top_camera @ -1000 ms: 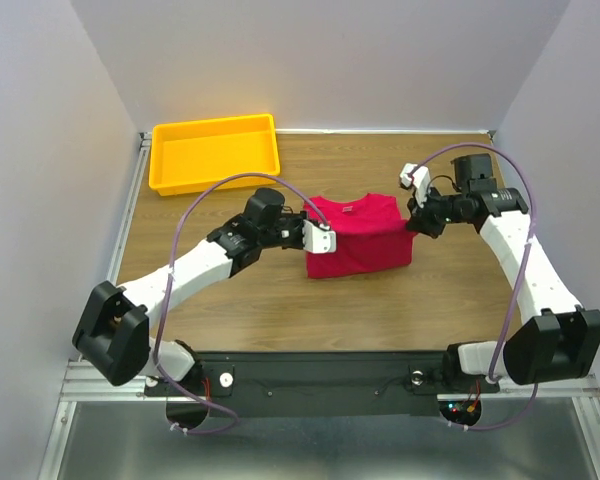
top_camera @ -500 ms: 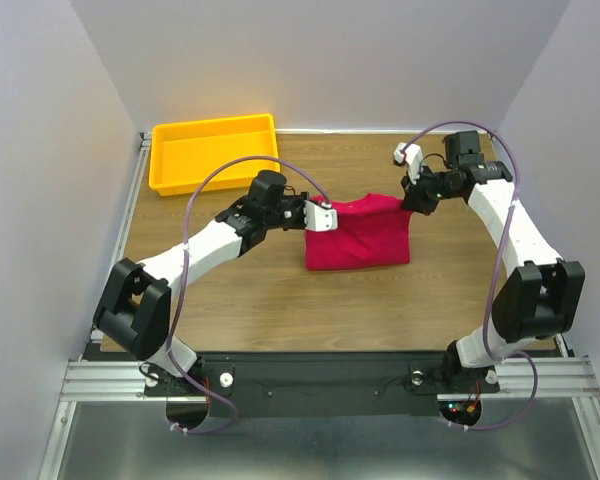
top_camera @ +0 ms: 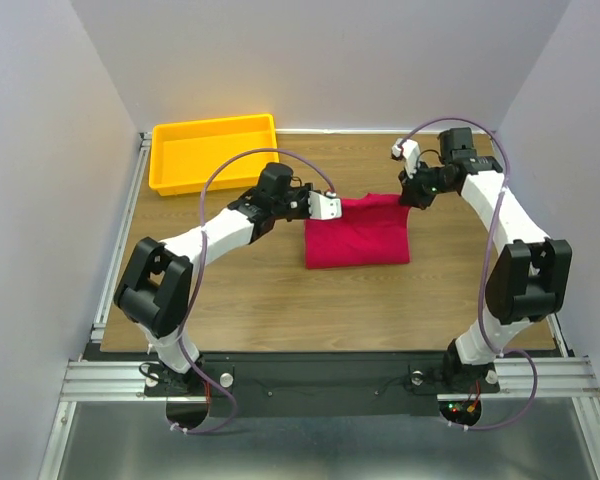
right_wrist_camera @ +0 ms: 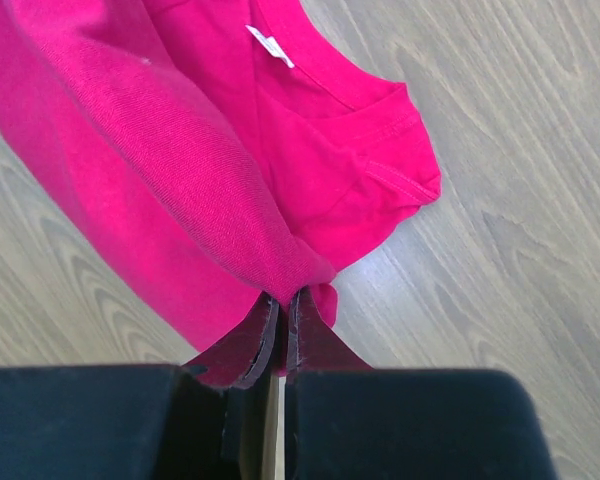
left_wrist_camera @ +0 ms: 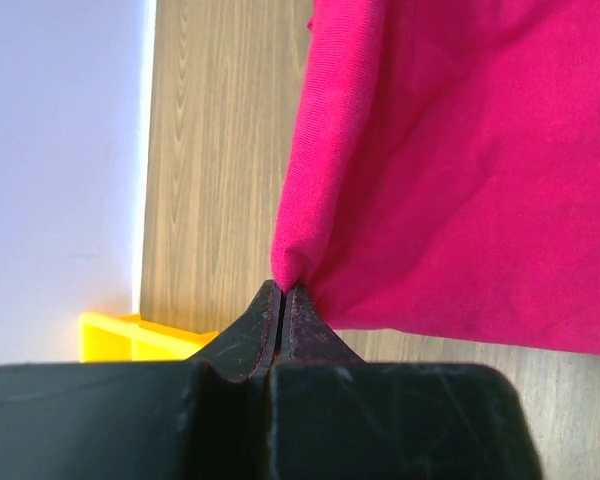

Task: Fold and stack the t-shirts
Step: Fold the tshirt

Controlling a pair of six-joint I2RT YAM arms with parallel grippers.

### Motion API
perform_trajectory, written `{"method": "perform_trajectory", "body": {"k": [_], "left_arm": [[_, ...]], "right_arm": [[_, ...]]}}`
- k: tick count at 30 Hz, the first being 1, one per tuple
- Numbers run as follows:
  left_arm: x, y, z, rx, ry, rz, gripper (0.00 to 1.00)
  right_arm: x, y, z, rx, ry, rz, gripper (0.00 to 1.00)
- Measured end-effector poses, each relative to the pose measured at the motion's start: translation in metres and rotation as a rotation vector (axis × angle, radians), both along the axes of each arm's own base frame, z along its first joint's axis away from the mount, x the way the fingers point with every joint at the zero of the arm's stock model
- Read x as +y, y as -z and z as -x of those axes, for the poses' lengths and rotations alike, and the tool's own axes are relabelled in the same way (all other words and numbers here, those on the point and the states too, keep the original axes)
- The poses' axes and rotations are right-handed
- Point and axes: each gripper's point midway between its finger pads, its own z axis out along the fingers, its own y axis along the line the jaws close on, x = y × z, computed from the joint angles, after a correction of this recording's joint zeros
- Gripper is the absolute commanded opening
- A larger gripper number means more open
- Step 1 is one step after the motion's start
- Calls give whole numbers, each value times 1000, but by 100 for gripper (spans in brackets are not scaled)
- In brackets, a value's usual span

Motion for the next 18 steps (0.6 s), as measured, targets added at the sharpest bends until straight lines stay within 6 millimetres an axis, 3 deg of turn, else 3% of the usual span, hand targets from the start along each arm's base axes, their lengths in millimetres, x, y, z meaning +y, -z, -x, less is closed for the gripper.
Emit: {"method": "perform_trajectory", "body": {"k": [12, 18], "left_arm": [[5, 24, -19, 34, -51, -30, 0], [2, 34, -30, 46, -66, -38, 0]], "right_arm": [[1, 30, -33, 46, 22, -3, 1], [1, 43, -39, 77, 40, -3, 1]]}}
